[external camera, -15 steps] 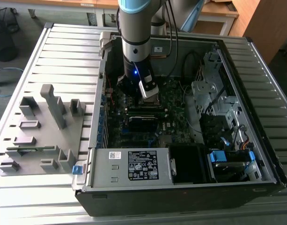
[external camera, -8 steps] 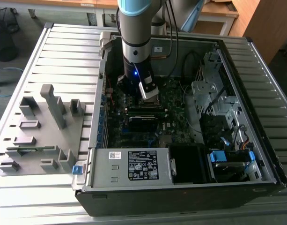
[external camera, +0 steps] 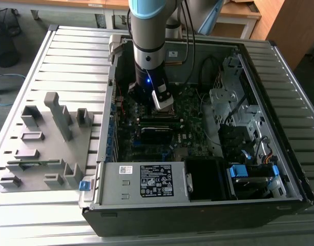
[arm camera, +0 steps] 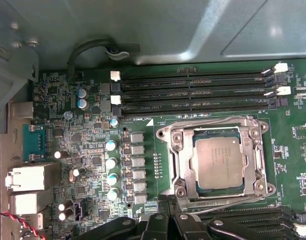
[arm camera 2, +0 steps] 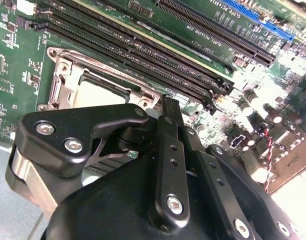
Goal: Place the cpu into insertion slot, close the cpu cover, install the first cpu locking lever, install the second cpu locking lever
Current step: 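Install the second cpu locking lever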
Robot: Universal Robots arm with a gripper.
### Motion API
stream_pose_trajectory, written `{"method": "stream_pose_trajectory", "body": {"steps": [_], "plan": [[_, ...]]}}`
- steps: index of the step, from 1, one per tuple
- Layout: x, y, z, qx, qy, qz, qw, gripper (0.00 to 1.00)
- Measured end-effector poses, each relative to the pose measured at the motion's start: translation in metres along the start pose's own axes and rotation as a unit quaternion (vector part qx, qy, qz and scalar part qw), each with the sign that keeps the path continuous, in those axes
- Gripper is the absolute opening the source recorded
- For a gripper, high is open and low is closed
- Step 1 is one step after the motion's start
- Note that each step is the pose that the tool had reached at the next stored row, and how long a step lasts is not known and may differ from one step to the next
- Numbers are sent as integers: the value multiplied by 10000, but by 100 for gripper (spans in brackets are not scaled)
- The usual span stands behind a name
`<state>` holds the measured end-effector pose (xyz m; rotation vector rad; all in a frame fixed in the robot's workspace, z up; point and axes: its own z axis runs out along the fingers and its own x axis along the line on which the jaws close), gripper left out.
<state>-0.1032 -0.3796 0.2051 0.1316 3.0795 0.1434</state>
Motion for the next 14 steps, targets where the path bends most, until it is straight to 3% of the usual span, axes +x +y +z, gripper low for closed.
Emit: {"method": "stream_pose_trajectory", "body": {"steps": [9,11,14], "plan": [[-3,-43,-1,-1,0,0,10000,10],[-4,-54,-1,-21,2,2,10000,10],[-4,-64,8,-89,7,6,10000,10]]}}
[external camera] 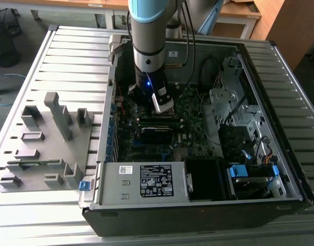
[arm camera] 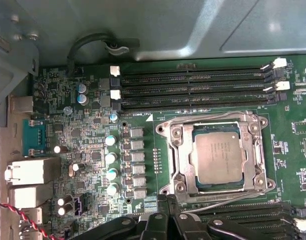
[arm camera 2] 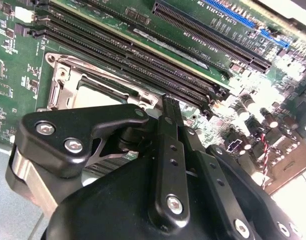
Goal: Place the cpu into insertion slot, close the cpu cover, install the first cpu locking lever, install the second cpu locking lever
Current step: 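Install the second cpu locking lever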
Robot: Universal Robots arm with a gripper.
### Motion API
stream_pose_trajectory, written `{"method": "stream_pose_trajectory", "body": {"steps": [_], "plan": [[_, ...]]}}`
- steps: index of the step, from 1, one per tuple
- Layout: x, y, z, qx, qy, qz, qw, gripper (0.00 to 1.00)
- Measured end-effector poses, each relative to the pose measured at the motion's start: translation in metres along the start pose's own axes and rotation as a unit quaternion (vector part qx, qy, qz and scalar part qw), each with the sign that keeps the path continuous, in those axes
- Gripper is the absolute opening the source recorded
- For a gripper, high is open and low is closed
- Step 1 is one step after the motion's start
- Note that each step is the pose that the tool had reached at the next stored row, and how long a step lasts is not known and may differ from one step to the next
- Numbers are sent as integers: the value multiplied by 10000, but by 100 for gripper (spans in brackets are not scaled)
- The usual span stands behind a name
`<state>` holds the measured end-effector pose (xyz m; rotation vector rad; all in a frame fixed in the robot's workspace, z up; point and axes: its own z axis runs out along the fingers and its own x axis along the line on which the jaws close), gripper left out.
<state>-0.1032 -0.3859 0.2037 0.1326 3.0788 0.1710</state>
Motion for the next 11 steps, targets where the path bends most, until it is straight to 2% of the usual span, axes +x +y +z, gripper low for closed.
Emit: {"method": "stream_pose_trajectory", "body": {"steps": [1,3,11], "plan": [[0,-1,2,-39,3,2,10000,10],[0,-4,4,-77,6,5,10000,10],[-2,-26,5,-89,7,5,10000,10]]}}
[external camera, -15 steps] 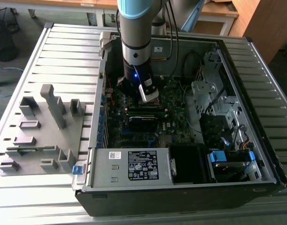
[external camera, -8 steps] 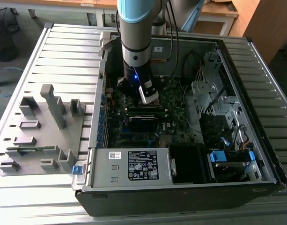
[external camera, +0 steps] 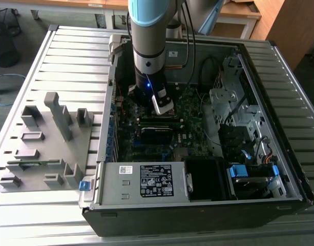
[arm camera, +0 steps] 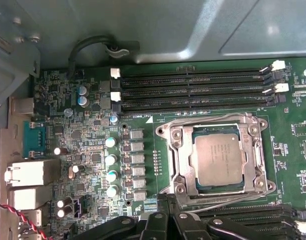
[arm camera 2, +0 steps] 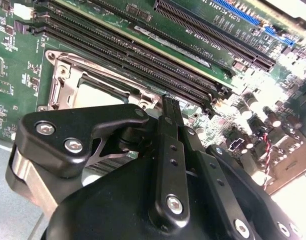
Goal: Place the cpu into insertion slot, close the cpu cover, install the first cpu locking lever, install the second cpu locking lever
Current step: 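Install the second cpu locking lever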
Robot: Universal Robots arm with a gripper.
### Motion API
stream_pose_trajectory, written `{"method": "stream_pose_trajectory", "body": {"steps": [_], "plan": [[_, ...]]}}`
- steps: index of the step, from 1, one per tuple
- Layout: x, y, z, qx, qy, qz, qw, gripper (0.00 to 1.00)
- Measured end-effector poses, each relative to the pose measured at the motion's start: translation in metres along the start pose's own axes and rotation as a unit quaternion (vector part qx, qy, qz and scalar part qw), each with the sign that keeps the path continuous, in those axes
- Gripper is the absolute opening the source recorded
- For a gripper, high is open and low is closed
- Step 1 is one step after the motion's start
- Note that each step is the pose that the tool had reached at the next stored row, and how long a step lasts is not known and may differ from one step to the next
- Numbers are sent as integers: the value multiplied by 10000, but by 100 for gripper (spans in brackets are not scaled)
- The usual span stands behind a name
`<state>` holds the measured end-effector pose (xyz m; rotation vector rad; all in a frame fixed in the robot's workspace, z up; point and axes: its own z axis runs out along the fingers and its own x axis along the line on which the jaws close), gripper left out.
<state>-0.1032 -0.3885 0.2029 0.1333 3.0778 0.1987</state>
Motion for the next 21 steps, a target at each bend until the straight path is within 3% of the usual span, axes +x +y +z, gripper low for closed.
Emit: {"method": "stream_pose_trajectory", "body": {"steps": [5,21], "plan": [[-2,3,-35,0,0,0,10000,10],[-23,52,-402,0,0,0,10000,10]]}}
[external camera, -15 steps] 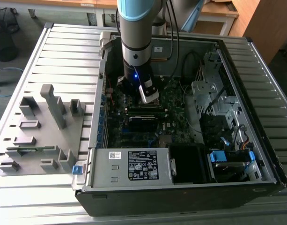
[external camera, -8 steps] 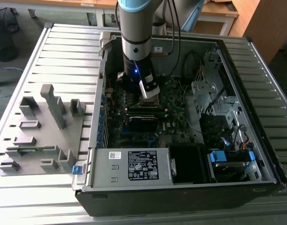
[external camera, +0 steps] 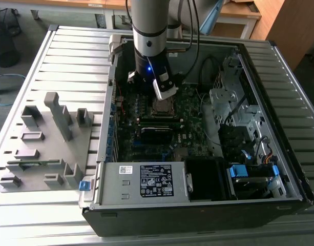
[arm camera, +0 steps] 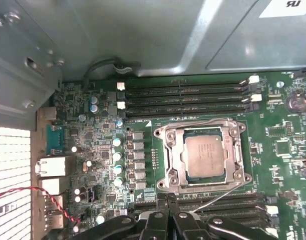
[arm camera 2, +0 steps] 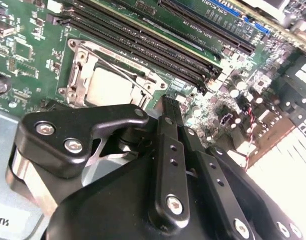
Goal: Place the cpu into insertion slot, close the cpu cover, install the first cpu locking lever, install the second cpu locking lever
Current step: 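Install the second cpu locking lever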
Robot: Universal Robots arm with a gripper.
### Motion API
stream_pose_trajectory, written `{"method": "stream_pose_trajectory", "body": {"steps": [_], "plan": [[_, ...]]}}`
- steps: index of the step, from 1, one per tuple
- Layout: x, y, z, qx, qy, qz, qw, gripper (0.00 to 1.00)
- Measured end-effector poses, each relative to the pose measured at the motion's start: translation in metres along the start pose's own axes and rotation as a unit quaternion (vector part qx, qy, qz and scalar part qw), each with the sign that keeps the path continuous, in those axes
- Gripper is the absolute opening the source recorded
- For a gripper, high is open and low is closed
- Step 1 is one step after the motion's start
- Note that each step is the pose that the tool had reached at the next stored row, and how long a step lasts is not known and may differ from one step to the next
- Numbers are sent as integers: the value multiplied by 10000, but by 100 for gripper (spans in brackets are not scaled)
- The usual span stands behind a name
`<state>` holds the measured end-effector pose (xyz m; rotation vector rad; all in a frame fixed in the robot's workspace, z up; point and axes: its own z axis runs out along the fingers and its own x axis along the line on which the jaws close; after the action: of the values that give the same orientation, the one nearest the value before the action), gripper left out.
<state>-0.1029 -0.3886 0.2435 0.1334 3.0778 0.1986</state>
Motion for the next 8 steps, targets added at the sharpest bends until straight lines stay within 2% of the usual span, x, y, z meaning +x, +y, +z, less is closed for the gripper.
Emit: {"method": "stream_pose_trajectory", "body": {"steps": [4,8], "plan": [[-2,3,-28,1,0,0,10000,10],[-8,18,-136,0,0,1,10000,10]]}}
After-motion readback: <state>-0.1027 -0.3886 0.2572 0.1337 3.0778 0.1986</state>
